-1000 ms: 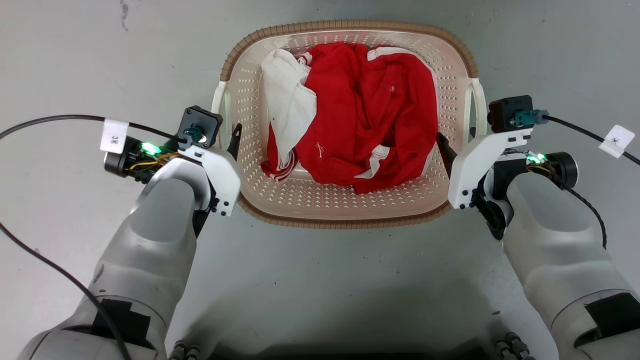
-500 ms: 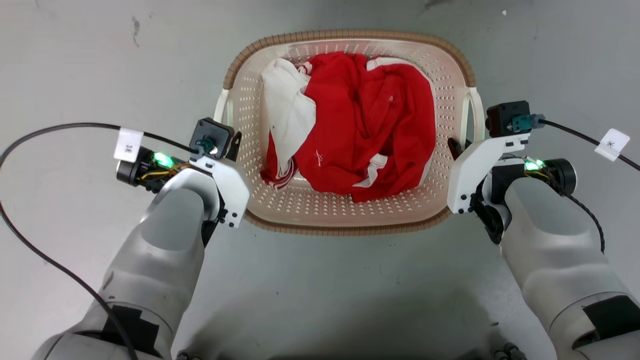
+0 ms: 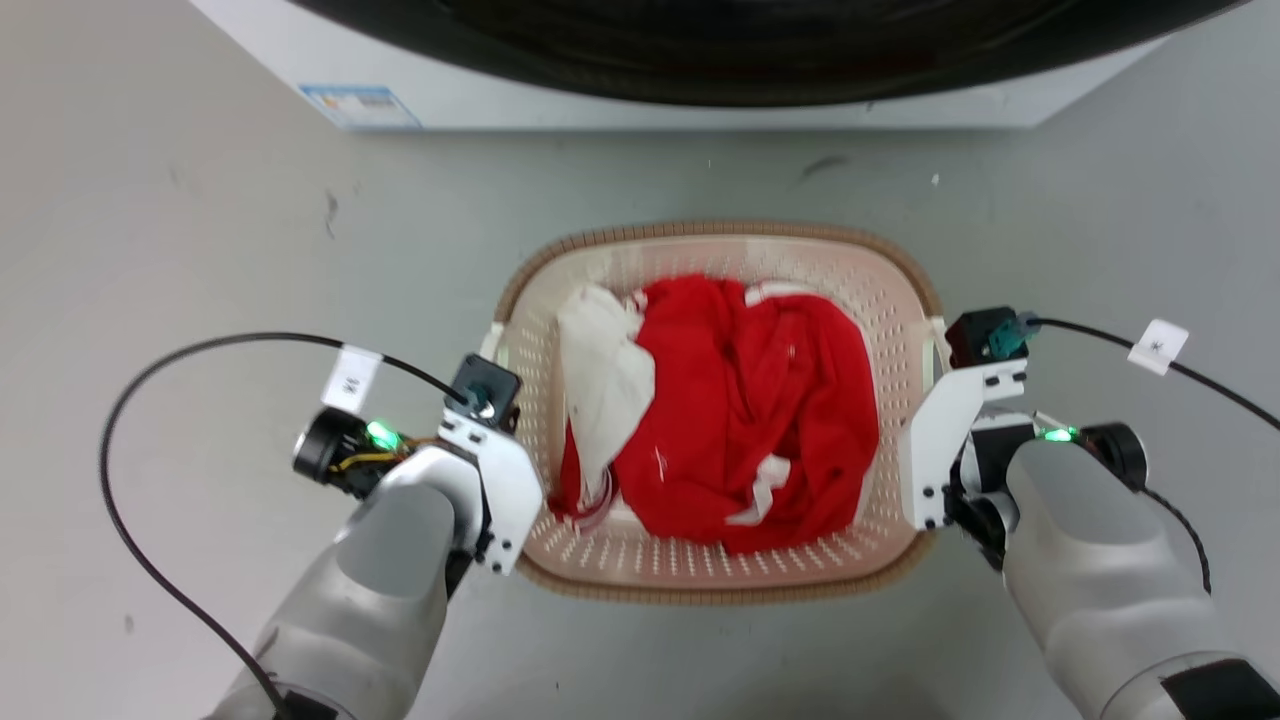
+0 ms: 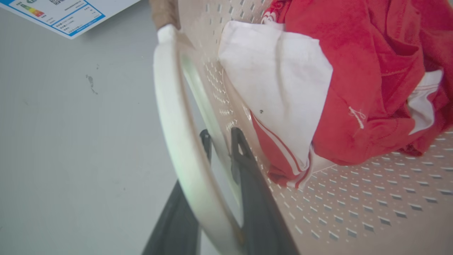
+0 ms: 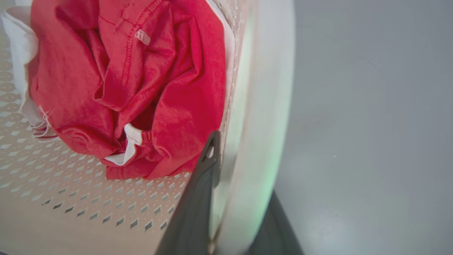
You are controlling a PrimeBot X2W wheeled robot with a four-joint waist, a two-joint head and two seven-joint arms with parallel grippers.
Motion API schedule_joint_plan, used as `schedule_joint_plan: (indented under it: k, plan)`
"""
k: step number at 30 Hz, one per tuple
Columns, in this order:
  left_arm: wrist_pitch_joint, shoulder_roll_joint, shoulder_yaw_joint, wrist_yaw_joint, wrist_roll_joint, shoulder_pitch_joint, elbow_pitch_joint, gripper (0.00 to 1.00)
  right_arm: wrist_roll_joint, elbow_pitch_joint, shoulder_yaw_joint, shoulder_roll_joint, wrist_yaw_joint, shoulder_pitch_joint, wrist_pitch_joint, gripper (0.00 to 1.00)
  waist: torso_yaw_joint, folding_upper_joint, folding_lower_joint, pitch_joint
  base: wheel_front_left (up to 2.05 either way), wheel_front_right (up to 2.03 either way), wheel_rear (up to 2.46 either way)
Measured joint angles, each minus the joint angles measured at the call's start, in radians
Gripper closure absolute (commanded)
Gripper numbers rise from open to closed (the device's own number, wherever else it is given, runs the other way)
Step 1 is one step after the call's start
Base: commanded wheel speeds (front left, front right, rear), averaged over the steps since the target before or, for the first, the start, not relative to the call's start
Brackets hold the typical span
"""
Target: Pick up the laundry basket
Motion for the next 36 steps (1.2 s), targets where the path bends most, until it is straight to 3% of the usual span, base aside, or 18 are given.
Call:
schedule_joint_plan:
  k: [9,17,28,36]
  plan:
    - [0.179,0.013,-0.202,0.001,-0.196,0.105,-0.076,1.00,-0.042,0.003,-0.009,-0.004,0.000,0.076,0.138,1.00,-0.003,0.0000,-0.0001,-0.205,0.00,0.00,0.00]
    - [0.331,0.115,-0.387,0.005,-0.412,0.146,-0.251,1.00,-0.035,0.001,0.010,0.000,0.000,0.119,0.199,1.00,0.001,0.0000,-0.0002,-0.375,0.00,0.00,0.00]
    - [0.444,0.230,-0.560,0.005,-0.643,0.225,-0.401,1.00,0.021,0.000,0.056,0.010,0.001,0.232,0.249,1.00,0.000,0.0000,-0.0003,-0.551,0.00,0.00,0.00]
    - [0.467,0.284,-0.632,0.005,-0.728,0.264,-0.453,1.00,0.087,-0.023,0.102,0.013,0.001,0.269,0.298,1.00,-0.005,0.0000,-0.0003,-0.620,0.00,0.00,0.00]
